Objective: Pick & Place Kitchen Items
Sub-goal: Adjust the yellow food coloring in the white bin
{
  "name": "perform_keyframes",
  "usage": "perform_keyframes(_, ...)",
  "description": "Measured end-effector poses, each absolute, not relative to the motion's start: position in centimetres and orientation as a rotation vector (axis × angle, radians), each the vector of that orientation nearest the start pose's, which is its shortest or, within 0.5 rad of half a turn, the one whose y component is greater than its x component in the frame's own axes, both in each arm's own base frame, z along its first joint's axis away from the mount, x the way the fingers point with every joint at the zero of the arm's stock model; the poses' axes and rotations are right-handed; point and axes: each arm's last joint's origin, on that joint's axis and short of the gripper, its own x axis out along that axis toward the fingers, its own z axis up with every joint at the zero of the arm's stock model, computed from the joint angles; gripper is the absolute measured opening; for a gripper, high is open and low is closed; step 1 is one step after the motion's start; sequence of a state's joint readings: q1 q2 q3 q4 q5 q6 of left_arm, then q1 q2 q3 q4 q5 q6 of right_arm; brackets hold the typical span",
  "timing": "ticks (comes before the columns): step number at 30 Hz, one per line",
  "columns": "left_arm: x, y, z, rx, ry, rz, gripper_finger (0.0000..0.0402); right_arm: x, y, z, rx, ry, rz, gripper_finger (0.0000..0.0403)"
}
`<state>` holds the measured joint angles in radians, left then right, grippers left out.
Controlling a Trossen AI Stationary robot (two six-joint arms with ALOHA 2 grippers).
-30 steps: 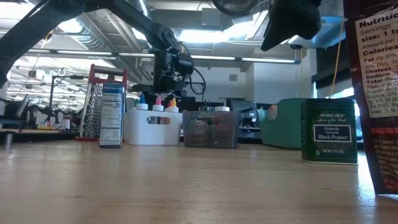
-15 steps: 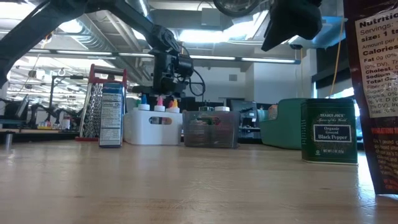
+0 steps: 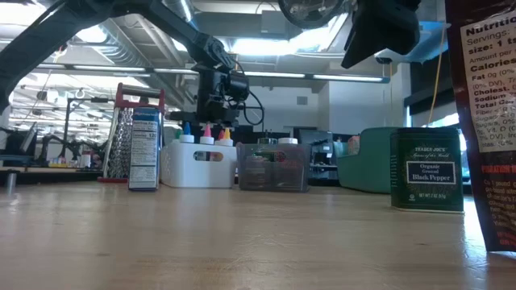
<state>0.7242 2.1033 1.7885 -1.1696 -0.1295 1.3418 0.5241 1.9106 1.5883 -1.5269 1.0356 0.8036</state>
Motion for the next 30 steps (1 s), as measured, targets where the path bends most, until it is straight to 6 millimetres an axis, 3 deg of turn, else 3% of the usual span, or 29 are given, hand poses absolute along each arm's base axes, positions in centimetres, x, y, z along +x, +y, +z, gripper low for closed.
perform_keyframes(8, 31.1, 28.0, 21.6, 0.589, 1.571, -0.299, 0.0285, 30.5, 14.6, 25.3, -0.633, 1.002, -0.796, 0.0213)
perform_keyframes(16, 31.4, 28.4, 19.7, 0.603, 1.657, -0.309, 0.0285, 30.5, 14.5, 25.3, -0.632, 1.001, -0.798, 0.0213)
perform_keyframes(22, 31.5, 28.4, 19.5, 0.603, 1.662, -0.302, 0.0283, 30.5, 14.4, 25.0, -0.638, 1.007, -0.802, 0.0213)
perform_keyframes(30, 31.3, 28.6, 19.5, 0.596, 1.678, -0.281, 0.0221, 30.5, 14.2, 25.0, -0.639, 1.011, -0.805, 0.0213)
